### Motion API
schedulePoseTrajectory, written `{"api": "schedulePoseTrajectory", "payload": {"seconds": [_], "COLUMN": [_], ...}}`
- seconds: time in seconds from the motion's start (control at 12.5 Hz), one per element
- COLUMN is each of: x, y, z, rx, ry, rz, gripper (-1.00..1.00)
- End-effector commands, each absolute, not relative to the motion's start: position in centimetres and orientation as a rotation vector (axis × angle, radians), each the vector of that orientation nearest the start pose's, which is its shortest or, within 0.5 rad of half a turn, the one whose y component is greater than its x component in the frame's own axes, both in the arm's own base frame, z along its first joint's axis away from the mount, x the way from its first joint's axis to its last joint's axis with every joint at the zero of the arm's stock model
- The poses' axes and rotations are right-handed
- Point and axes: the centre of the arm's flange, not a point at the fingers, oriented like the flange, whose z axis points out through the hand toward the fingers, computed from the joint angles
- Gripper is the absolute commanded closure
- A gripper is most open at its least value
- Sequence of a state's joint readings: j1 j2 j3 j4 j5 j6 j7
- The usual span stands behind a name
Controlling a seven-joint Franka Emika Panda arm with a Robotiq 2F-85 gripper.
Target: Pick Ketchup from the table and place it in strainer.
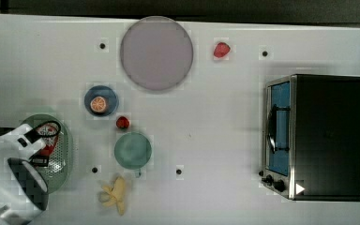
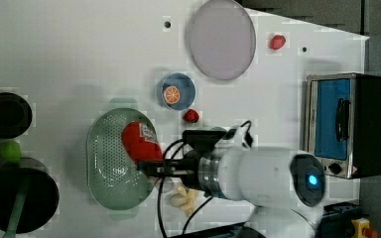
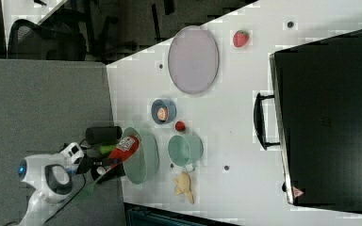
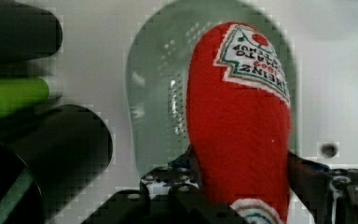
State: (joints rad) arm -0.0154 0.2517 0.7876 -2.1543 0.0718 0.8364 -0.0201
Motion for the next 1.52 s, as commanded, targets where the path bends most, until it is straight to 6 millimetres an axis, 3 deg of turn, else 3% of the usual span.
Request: {"api": "schedulePoseTrajectory", "payload": {"seconds": [0.08,0.24,0.4,0.56,0.72,0.88,1.12,1.52], "x": [42.8,42.9,42.9,43.6,44.4,46.0,48.7,50.7], "y": [38.9,39.4,39.2,38.3,36.1,32.7,25.9,10.8], "z": [30.0,27.5,26.3,27.5,29.8,33.5,40.5,50.4], "rx": [-2.845,-2.832,-2.836,-2.849,-2.902,-2.964,-3.005,-2.896], "ry": [0.29,0.255,0.247,0.34,0.499,0.58,0.781,1.279], "rz": [0.143,0.152,0.165,0.15,0.158,0.11,-0.03,-0.13], "gripper": [-0.51,-1.0,-1.0,-1.0,-1.0,-1.0,-1.0,-1.0]}}
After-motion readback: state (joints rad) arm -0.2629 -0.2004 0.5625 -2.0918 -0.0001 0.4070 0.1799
